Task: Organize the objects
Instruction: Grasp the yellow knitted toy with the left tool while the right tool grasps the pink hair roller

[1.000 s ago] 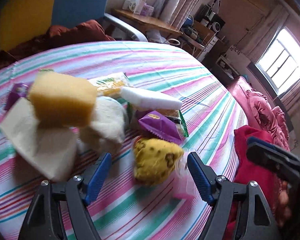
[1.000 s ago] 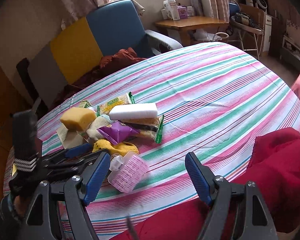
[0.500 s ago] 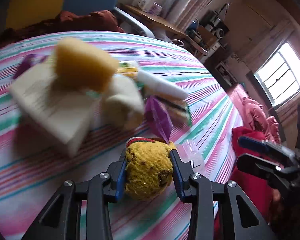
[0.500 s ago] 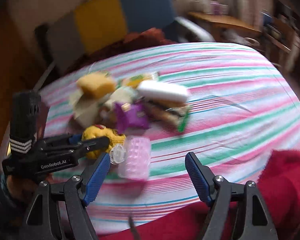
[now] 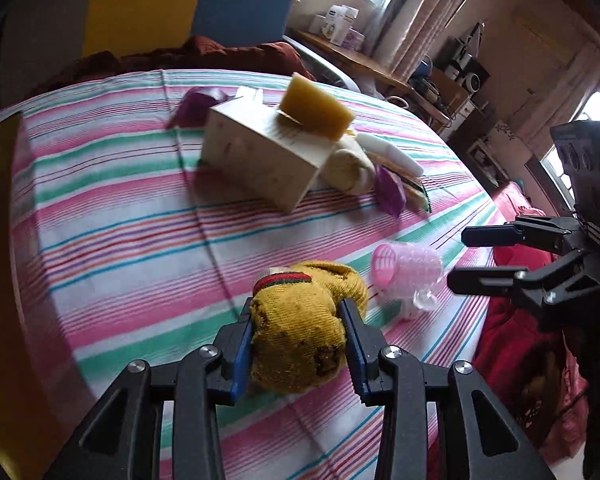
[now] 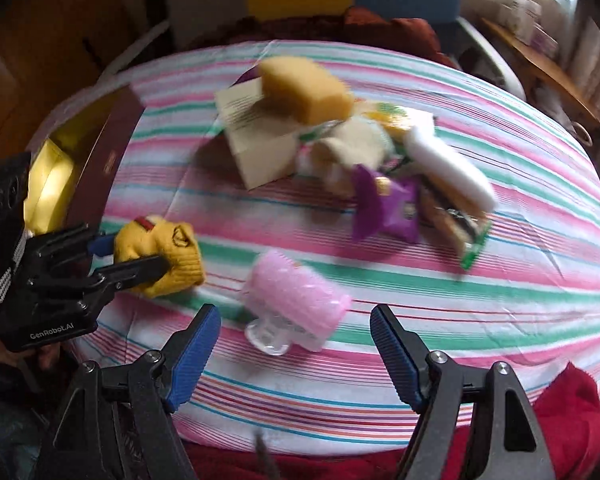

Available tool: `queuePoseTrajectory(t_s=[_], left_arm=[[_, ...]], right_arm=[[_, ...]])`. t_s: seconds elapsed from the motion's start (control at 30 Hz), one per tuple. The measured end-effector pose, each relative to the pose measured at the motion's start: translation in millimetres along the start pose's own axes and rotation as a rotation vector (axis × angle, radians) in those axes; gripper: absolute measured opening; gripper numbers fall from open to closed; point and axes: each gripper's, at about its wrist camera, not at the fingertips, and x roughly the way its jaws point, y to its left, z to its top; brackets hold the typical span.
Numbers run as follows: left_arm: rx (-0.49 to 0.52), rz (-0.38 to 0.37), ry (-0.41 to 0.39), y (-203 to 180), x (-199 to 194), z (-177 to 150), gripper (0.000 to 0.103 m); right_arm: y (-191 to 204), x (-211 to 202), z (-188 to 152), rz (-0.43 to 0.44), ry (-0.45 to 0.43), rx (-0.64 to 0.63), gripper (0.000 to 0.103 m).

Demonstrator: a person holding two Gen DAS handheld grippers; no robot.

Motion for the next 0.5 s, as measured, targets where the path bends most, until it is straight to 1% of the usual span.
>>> queuePoseTrajectory(t_s=[0.1, 0.2, 0.27, 0.33, 0.43, 0.5], left_arm=[[0.011, 0.013, -0.006, -4, 1, 1, 0.041], [0.027, 0.029, -0.012, -6, 2, 1, 0.044], [0.029, 0.034, -0.009, -7, 4, 2, 0.048], [0.036, 0.038, -0.009, -8, 5, 3, 0.050], [0.058, 0.051, -0.012, -10, 7, 3, 0.052], [0.068, 0.052, -0.006, -11, 10, 3, 0.051]], right_arm=[[3, 10, 4, -0.039, 0.058, 0.024, 0.079], [-4, 14, 10, -0.023, 0.076, 0.092, 0.080], [-9, 20, 14, -0.043, 0.103, 0.145, 0.081], [-12, 23, 19, -0.026, 0.114, 0.180, 0.081], [-12, 30, 22, -0.025, 0.143, 0.199, 0.081], [-14, 34, 24, -0.025, 0.162, 0.209, 0.078]])
